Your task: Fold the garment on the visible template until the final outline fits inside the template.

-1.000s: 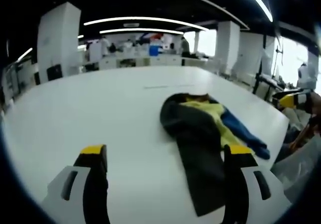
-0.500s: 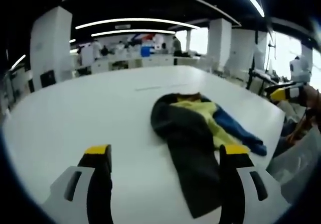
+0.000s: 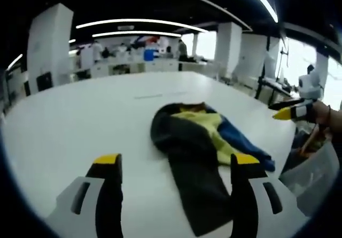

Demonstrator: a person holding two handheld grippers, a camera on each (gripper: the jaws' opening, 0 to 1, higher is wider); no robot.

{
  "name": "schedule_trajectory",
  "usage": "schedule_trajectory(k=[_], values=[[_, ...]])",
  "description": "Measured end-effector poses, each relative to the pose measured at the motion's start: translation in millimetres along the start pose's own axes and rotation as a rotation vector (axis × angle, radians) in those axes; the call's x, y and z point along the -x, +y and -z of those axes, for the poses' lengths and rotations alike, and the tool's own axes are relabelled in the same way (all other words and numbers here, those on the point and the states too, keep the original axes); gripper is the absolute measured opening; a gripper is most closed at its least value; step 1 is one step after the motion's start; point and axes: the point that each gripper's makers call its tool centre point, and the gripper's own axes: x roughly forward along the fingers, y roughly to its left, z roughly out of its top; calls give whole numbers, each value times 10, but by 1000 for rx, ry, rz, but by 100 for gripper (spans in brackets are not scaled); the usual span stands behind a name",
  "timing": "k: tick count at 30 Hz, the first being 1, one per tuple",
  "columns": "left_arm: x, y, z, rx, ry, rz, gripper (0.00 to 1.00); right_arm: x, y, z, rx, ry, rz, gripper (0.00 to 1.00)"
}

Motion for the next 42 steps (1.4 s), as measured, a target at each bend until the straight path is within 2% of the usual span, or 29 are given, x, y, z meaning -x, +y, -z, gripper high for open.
schedule_trajectory(k=[4, 8, 12, 16, 20, 24, 26, 31, 35, 42], values=[[-118, 14, -22, -14, 17, 20, 71, -113, 9, 65, -33, 14, -8, 62], [-230, 45, -55, -18, 26, 37, 66, -214, 14, 79, -61, 12, -12, 58], [-353, 120, -105, -31, 6, 38, 62, -324, 49, 89, -83, 14, -28, 54], [-491, 206, -54, -12, 29, 38, 57, -451, 56, 129, -101, 32, -30, 51], [-598, 283, -38, 19, 23, 36, 54, -569, 55, 173, -117, 51, -26, 47], [-680, 335, 19, -10, 42, 21, 50, -670, 62, 245, -131, 78, -26, 44], [-715, 346, 54, -31, 56, 19, 45, -719, 60, 271, -139, 84, -23, 43], [-825, 371, 117, 7, 63, 31, 44, -833, 49, 327, -150, 105, -12, 39], [-909, 393, 152, 25, 65, 32, 40, -918, 2, 374, -166, 124, 14, 31], [-1018, 398, 215, 21, 81, 36, 33, -1038, -6, 441, -193, 146, 25, 23]])
